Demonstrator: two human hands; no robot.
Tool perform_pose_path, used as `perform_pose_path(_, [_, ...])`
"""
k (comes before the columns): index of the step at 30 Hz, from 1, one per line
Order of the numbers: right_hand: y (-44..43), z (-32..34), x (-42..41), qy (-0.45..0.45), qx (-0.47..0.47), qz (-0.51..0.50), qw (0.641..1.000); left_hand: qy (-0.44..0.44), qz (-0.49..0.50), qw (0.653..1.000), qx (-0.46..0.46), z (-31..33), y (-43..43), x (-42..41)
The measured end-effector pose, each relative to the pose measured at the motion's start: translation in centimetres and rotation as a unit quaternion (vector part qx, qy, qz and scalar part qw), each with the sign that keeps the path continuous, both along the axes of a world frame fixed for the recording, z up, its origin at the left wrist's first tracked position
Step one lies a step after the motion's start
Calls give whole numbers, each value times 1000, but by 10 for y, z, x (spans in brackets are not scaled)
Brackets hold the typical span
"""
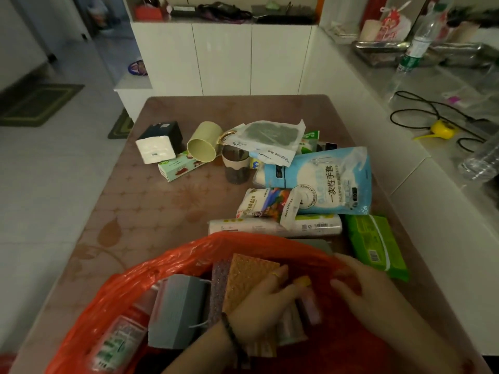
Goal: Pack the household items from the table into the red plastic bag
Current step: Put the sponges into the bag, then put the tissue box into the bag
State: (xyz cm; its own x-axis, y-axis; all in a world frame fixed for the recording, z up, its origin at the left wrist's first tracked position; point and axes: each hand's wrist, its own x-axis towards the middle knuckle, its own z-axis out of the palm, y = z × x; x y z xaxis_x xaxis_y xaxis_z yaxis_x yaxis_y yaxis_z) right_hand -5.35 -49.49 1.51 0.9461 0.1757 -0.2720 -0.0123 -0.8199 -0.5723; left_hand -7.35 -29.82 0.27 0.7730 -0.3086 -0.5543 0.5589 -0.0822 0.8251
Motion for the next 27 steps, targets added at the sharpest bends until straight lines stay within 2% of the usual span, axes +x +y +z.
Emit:
perform_pose_path(3, [40,30,41,-36,120,28,992,-24,50,991,-126,39,53,25])
perform_pose_path(5, [80,44,68,-13,195,75,978,-54,155,970,-182,54,89,50])
perform_pose_path(9, [186,47,139,33,214,157,964,-106,355,918,-140,51,169,107])
perform_pose_path(12, [261,33,189,41,208,173,962,-94,433,893,-74,29,228,148])
perform_pose_path(14, [307,18,222,111,248,124,954,-58,457,887,-19,11,261,176])
perform_pose_path(16, [349,3,252,185,299,53,935,-25,460,888,4,-5,287,206])
perform_pose_path(17, [368,-6,266,193,310,20,931,-13,457,889,7,-13,297,221])
perform_pose_path(21, [418,-38,304,118,280,-80,949,12,456,890,12,-43,321,274])
perform_pose_path(24, [437,-57,314,109,282,-144,942,43,413,908,-57,-62,328,300])
perform_pose_path(27, [444,-67,318,86,276,-171,942,42,404,908,-108,-74,327,312])
